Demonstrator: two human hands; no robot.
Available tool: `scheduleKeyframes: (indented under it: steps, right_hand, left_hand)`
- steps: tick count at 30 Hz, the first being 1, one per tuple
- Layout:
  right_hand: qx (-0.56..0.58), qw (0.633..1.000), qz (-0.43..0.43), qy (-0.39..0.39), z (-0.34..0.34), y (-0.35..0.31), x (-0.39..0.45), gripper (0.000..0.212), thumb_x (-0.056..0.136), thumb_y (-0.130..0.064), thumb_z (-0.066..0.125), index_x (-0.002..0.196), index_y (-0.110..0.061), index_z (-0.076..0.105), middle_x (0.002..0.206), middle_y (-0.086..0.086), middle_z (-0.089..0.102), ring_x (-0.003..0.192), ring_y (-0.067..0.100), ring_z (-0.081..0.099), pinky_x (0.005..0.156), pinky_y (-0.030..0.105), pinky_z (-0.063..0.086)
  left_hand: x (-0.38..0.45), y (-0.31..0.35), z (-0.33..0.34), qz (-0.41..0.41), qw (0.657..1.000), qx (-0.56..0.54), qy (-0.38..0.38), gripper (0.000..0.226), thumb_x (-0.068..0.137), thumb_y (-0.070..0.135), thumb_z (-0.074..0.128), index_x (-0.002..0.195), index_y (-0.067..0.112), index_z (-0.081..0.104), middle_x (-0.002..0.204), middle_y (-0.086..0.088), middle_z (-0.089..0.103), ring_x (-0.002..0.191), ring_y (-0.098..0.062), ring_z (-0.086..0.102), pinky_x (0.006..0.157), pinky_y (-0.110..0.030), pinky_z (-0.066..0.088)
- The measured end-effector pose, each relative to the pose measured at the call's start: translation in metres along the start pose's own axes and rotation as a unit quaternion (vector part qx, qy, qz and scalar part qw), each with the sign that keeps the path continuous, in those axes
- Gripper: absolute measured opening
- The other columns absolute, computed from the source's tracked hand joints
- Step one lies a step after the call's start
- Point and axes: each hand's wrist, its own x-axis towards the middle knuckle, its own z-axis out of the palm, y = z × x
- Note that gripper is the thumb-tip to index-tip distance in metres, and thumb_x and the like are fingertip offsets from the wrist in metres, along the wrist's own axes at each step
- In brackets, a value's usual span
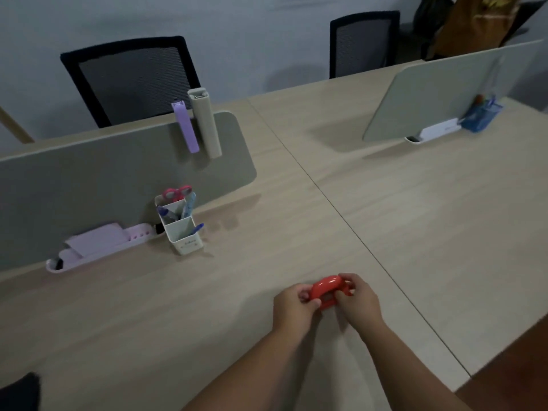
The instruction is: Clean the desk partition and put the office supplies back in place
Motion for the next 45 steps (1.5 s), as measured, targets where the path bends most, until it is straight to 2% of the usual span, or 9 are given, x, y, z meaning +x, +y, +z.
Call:
scheduleKeyframes:
  steps: [5,10,18,22,26,29,32,37,45]
  right_hand:
    - [-0.015,0.997,-0.048,-0.053,0.040,-0.023,-0.015,0.039,0.077,-0.005,0.063,0.111,-0.024,0.067,0.104,0.004,0.070,0.092,0.020,0.066,0.084,0.027,0.050]
    - [-0.021,0.984,-0.123,-0.131,0.115,-0.063,-0.039,0.041,0.076,-0.008,0.065,0.113,-0.025,0.068,0.102,0.002,0.072,0.082,0.014,0.066,0.081,0.022,0.048]
    - [0.008,0.972,-0.150,-0.183,0.242,-0.144,-0.066,0.027,0.082,-0.021,0.066,0.108,-0.023,0.072,0.096,-0.002,0.074,0.086,0.012,0.068,0.076,0.015,0.043]
    - [0.093,0.986,-0.027,-0.138,0.276,-0.165,-0.062,0.026,0.077,-0.030,0.072,0.101,-0.021,0.069,0.082,-0.007,0.067,0.078,0.011,0.061,0.078,0.024,0.046]
    - [0.200,0.968,0.061,-0.137,0.307,-0.183,-0.054,0.014,0.078,-0.025,0.072,0.088,-0.014,0.070,0.070,0.009,0.071,0.064,0.021,0.065,0.072,0.039,0.057]
    - [0.342,0.921,0.129,-0.139,0.323,-0.200,-0.049,0.017,0.083,-0.007,0.067,0.099,0.000,0.069,0.065,0.015,0.062,0.054,0.020,0.055,0.053,0.027,0.049]
    - [0.424,0.883,0.140,-0.143,0.333,-0.213,-0.046,0.027,0.083,0.004,0.061,0.110,0.000,0.064,0.070,0.013,0.057,0.059,0.017,0.051,0.048,0.017,0.045]
    - [0.435,0.878,0.136,-0.150,0.339,-0.223,-0.042,0.031,0.082,0.006,0.061,0.108,-0.011,0.063,0.080,0.017,0.063,0.070,0.019,0.058,0.057,0.016,0.052]
    - [0.403,0.872,0.140,-0.240,0.325,-0.220,-0.047,0.028,0.087,0.004,0.051,0.108,-0.013,0.060,0.060,0.001,0.051,0.053,0.010,0.046,0.052,0.021,0.039]
  left_hand:
    - [0.000,-0.027,-0.051,0.019,0.994,0.048,0.101,0.025,0.075,0.011,0.074,0.097,0.024,0.075,0.084,0.006,0.071,0.079,-0.011,0.066,0.077,-0.020,0.051]
    - [-0.006,-0.068,-0.130,0.032,0.974,0.034,0.220,0.031,0.079,0.012,0.071,0.106,0.025,0.074,0.096,0.003,0.073,0.090,-0.013,0.068,0.086,-0.030,0.053]
    - [-0.007,-0.125,-0.246,-0.052,0.932,-0.018,0.357,0.026,0.080,0.030,0.073,0.105,0.022,0.074,0.092,0.006,0.076,0.084,-0.007,0.070,0.084,-0.028,0.055]
    - [0.016,-0.131,-0.282,-0.043,0.939,-0.038,0.340,0.020,0.077,0.031,0.075,0.094,0.020,0.073,0.081,0.008,0.075,0.077,-0.005,0.071,0.079,-0.028,0.057]
    - [0.052,-0.132,-0.317,-0.024,0.946,-0.023,0.323,0.018,0.076,0.031,0.072,0.093,0.026,0.071,0.081,0.012,0.074,0.077,0.000,0.069,0.081,-0.033,0.058]
    - [0.077,-0.128,-0.332,-0.014,0.947,-0.008,0.320,0.015,0.075,0.036,0.070,0.090,0.033,0.067,0.079,0.015,0.072,0.075,0.003,0.067,0.079,-0.033,0.058]
    - [0.097,-0.127,-0.340,-0.002,0.949,-0.009,0.314,0.015,0.076,0.036,0.070,0.090,0.033,0.065,0.082,0.013,0.072,0.079,-0.005,0.069,0.081,-0.036,0.058]
    - [0.114,-0.123,-0.352,0.005,0.951,0.019,0.308,0.016,0.078,0.040,0.068,0.093,0.037,0.064,0.085,0.015,0.072,0.082,-0.005,0.068,0.081,-0.039,0.058]
    - [0.102,-0.117,-0.350,-0.034,0.945,-0.016,0.326,0.018,0.081,0.047,0.064,0.091,0.034,0.058,0.091,0.011,0.068,0.087,-0.013,0.066,0.084,-0.039,0.055]
